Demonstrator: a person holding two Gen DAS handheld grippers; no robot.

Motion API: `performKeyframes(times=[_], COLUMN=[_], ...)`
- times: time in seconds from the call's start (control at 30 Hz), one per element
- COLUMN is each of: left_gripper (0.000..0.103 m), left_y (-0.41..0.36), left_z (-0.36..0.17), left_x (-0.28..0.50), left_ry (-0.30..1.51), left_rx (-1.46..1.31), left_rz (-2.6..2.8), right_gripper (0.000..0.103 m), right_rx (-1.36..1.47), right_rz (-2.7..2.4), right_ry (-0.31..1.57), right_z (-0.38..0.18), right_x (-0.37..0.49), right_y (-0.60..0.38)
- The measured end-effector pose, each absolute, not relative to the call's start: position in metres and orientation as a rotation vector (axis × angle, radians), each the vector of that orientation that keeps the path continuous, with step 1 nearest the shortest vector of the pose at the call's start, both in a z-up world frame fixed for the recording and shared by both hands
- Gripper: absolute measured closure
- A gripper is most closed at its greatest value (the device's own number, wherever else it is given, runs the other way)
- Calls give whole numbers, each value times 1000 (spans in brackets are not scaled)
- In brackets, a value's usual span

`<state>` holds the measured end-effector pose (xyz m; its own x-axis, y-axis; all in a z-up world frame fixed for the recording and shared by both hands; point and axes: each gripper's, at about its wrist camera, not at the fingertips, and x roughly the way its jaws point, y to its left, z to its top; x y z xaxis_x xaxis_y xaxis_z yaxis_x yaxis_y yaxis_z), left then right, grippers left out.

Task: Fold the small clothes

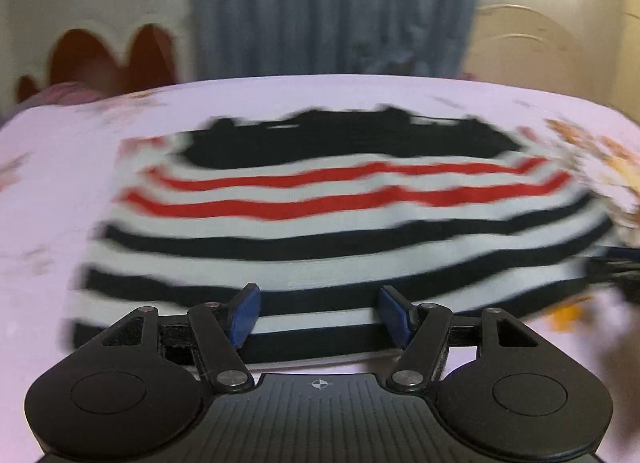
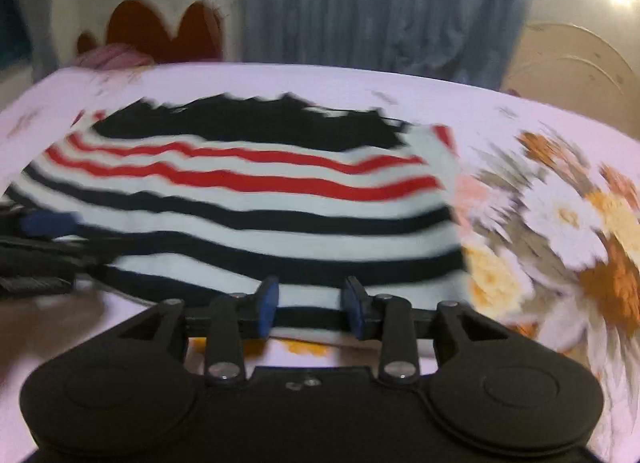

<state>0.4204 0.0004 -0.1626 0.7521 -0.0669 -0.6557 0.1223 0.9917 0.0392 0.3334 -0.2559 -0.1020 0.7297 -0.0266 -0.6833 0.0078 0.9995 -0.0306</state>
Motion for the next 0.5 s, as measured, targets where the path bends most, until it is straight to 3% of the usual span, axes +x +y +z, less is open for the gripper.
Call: performKeyframes(times=[0.03,0.07,0.13,0.23,0.27,0.33,0.5], left_gripper=[38,38,38,38,38,38,35], left_y=[15,34,52,37,29,16,-10], left_z=[-164,-166,-165,-160,-157,-156,-167], left_x=[419,417,414,414,412,408,406], left_ry=[713,711,716,713,703,687,713], left_rx=[83,64,11,47,34,21,98], left_rz=[-65,-36,-46,-26,-40,-80,-91], right_gripper=[72,79,81,72,62,54,58], right_rx=[-25,-25,-15,-70,-44,-20,-75], right_rz=[-71,-104,-88,-100,-78,8,81], right_ry=[751,751,760,745,705,674,775], right_z=[-102,-102,-102,-91,-84,-80,-106], right_x=[330,328,326,330,329,330,337], right_y=[-268,-276,-285,-262,-255,-236,-203])
